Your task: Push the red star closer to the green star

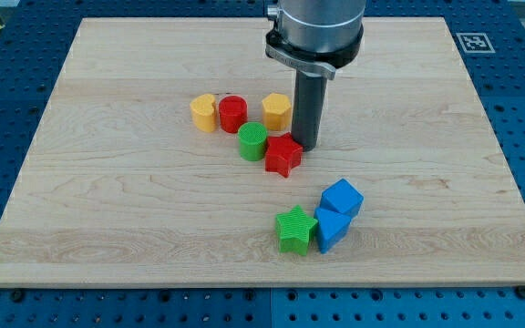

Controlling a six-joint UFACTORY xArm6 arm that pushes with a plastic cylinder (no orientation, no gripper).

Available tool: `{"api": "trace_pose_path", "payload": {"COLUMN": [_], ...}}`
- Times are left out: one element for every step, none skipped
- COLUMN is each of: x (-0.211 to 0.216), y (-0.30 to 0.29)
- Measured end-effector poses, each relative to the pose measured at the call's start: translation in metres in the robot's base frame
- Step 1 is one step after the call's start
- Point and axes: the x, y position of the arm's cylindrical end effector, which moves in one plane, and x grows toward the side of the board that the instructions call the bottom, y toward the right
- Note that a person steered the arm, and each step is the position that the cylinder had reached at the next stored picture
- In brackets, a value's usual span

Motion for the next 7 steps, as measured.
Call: {"api": "trace_pose_path", "payload": {"x": [-0.018, -0.012, 0.020, 0.036, 0.031, 0.031, 0.053], "y": [-0.020, -0.048, -0.021, 0.013, 0.013, 0.013, 0.013]}}
